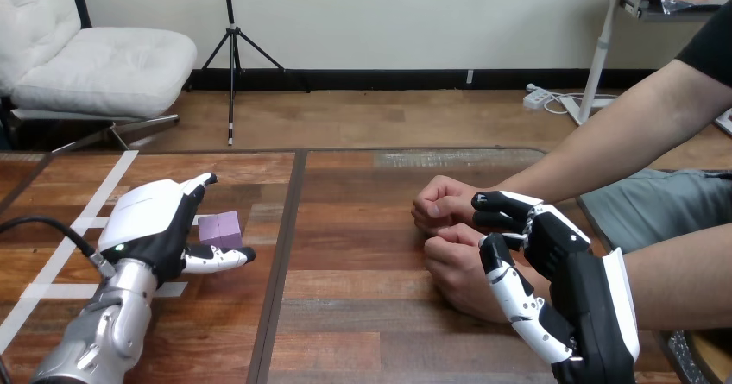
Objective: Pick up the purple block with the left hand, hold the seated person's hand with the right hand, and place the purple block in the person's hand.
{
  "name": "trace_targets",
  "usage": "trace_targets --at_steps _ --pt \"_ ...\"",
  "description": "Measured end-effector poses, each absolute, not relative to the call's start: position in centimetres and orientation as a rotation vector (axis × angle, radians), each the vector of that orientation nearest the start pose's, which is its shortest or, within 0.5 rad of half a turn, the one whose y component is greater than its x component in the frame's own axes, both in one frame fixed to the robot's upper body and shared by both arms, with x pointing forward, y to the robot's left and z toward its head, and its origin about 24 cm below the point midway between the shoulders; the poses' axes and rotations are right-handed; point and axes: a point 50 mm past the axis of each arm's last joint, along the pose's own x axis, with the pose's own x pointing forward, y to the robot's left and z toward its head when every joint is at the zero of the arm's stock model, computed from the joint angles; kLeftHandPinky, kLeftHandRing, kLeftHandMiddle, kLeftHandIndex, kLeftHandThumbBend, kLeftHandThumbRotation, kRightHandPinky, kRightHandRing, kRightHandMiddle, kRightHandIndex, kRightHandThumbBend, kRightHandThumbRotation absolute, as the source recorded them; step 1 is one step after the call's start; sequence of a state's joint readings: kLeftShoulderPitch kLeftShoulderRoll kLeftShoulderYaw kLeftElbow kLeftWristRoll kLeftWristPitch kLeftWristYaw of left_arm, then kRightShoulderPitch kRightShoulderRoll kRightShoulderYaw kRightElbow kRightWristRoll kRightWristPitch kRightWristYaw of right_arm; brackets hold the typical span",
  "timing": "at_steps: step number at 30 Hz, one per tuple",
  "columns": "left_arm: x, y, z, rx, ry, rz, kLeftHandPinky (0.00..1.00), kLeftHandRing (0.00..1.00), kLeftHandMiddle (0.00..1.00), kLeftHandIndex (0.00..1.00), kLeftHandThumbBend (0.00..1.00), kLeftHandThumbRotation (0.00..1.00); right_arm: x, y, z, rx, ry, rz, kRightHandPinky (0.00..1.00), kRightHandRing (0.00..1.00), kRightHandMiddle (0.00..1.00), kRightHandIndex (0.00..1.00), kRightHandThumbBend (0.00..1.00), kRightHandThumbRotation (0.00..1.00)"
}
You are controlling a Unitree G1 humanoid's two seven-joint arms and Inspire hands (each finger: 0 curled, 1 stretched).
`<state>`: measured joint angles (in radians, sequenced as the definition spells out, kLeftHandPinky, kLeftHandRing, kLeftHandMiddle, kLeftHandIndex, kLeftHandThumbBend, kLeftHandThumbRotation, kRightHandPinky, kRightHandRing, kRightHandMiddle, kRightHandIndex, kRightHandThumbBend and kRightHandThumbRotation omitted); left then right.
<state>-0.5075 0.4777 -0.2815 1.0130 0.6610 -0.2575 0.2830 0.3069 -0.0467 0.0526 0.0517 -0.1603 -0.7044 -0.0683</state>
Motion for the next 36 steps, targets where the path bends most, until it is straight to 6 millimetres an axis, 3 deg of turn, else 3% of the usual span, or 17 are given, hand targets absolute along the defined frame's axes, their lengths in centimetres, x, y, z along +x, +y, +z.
trace_targets --at_steps 21,36 --pt "32.04 23.58 0.18 1.238 0.156 -0.123 0.79 0.88 0.90 0.90 0.75 0.43 17.64 -15.33 3.23 -0.178 -0.360 0.003 0.61 0.72 0.73 0.67 0.36 0.47" --pt "31.86 23.68 -0.30 1.246 0.187 -0.133 0.75 0.84 0.88 0.88 0.74 0.32 17.64 -15.36 3.24 -0.173 -0.360 0.000 0.60 0.71 0.72 0.67 0.37 0.47"
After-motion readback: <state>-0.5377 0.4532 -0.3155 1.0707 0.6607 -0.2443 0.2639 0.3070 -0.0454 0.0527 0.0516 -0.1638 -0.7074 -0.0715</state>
